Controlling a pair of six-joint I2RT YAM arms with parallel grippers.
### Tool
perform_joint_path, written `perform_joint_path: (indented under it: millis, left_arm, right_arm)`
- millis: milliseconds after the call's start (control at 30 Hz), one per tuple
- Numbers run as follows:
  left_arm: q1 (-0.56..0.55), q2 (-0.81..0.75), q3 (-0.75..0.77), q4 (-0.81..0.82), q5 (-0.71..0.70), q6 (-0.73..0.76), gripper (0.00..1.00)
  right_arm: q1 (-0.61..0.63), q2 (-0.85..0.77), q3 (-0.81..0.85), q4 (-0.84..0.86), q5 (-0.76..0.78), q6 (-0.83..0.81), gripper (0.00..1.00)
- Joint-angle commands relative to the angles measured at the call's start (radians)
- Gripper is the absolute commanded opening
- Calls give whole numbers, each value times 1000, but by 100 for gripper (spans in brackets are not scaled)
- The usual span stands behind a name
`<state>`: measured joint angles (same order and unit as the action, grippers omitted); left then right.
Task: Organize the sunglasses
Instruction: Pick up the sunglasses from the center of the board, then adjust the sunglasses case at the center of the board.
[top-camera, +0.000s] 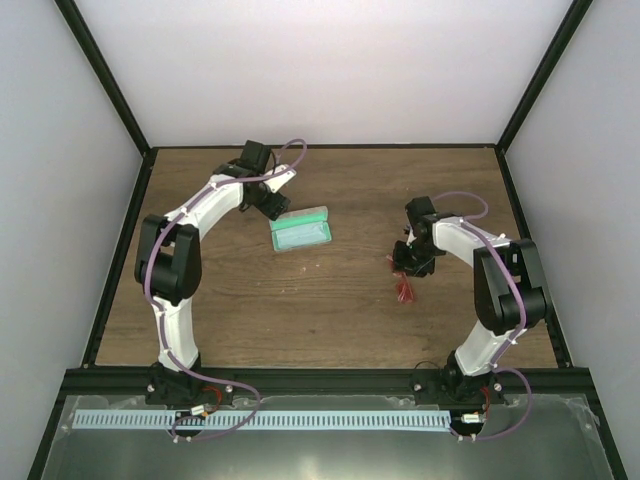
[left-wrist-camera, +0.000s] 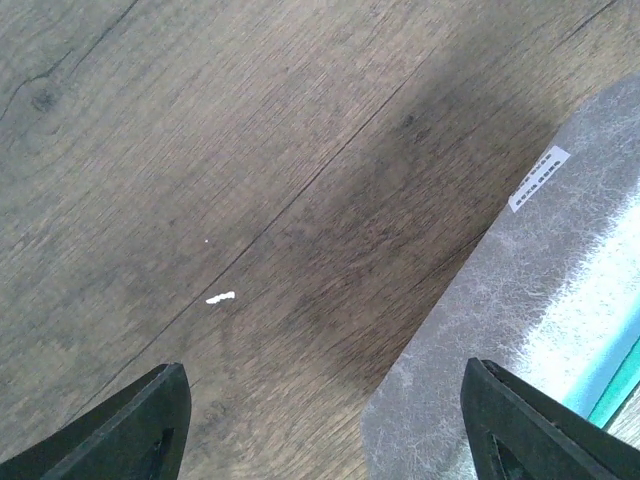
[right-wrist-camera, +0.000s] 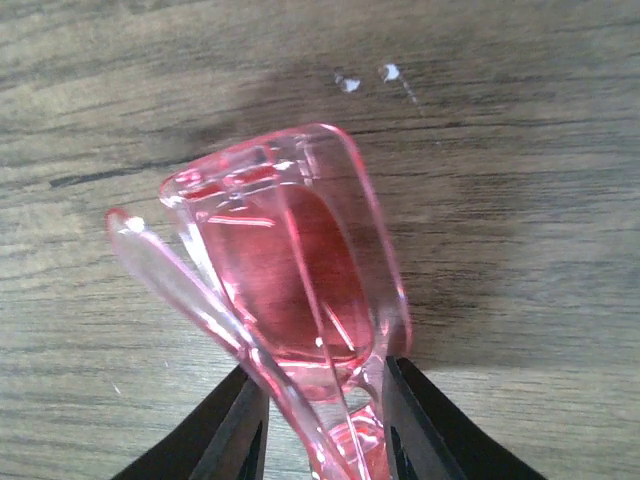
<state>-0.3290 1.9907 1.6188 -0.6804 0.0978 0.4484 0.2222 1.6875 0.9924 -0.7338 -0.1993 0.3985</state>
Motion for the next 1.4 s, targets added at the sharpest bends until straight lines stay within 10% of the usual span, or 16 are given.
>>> perform_joint_path:
  millis: [0, 700, 933, 1367]
  left_arm:
    - [-2, -3, -23, 27, 1, 0, 75]
    - [-43, 34, -42, 6, -8, -11, 67]
    - [-42, -3, -28, 17, 3, -19, 91]
    - [-44, -37, -4, 3, 84, -25, 90]
  right_arm:
    - [20, 0, 53, -32, 61, -4, 30]
    - [28, -9, 46, -33, 77, 15, 14]
    - [27, -6, 24, -16, 54, 18, 14]
    - [27, -3, 20, -7, 43, 22, 14]
